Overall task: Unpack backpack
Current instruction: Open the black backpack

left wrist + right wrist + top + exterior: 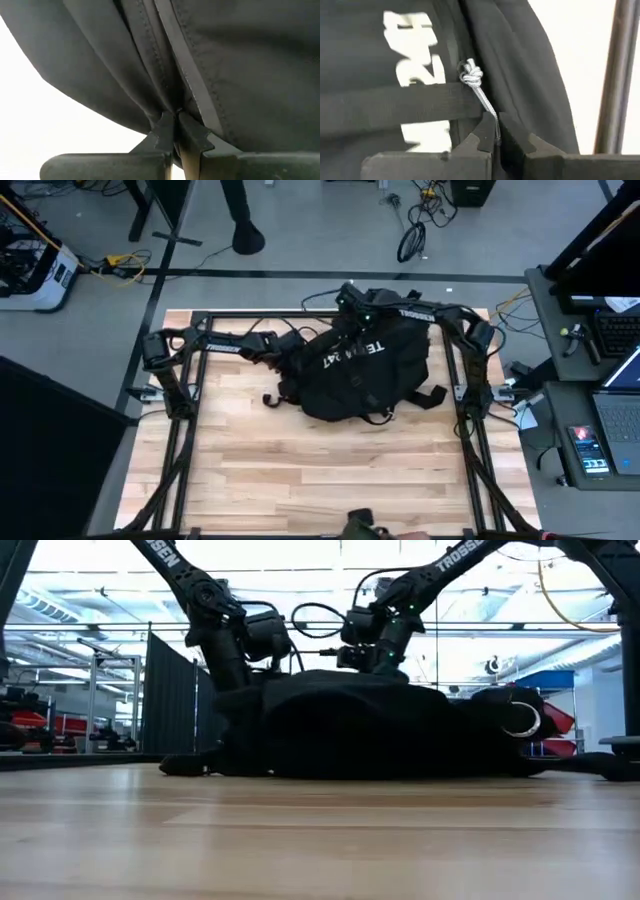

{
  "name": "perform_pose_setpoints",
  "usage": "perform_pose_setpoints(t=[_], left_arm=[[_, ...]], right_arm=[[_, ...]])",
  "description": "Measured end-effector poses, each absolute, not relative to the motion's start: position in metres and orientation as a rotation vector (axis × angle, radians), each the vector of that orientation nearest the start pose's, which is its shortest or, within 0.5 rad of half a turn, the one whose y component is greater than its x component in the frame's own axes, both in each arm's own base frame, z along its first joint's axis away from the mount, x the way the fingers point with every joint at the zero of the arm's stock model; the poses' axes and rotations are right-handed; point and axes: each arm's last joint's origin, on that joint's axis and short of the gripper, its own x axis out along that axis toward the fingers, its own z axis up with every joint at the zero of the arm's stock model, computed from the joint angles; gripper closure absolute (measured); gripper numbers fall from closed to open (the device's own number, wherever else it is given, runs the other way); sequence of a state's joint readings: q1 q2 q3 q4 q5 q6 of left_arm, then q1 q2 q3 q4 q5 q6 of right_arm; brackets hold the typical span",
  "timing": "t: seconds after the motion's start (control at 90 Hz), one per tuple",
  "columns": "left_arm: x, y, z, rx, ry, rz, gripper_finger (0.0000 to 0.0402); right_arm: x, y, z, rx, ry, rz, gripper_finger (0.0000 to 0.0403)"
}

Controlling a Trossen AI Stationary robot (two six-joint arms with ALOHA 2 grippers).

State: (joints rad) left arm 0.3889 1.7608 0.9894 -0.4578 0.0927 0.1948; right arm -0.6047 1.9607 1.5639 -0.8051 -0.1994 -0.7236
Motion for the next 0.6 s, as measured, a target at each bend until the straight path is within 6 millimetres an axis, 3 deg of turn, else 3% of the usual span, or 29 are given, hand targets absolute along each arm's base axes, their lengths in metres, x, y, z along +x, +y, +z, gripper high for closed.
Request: perform_pose_setpoints(t=[0.322,0.6], left_arm=[[0.274,0.107,0.171,-0.149,1.303,0.188,0.0401],[0.257,0.101,0.183,-0.181,1.393,0.198,0.0401]], right_arm=[[0.285,-0.256,0.228,-0.024,1.319,-0.069,0.0403],[0.245,-0.288,0.231,-0.003,1.425,-0.222,0.0403]])
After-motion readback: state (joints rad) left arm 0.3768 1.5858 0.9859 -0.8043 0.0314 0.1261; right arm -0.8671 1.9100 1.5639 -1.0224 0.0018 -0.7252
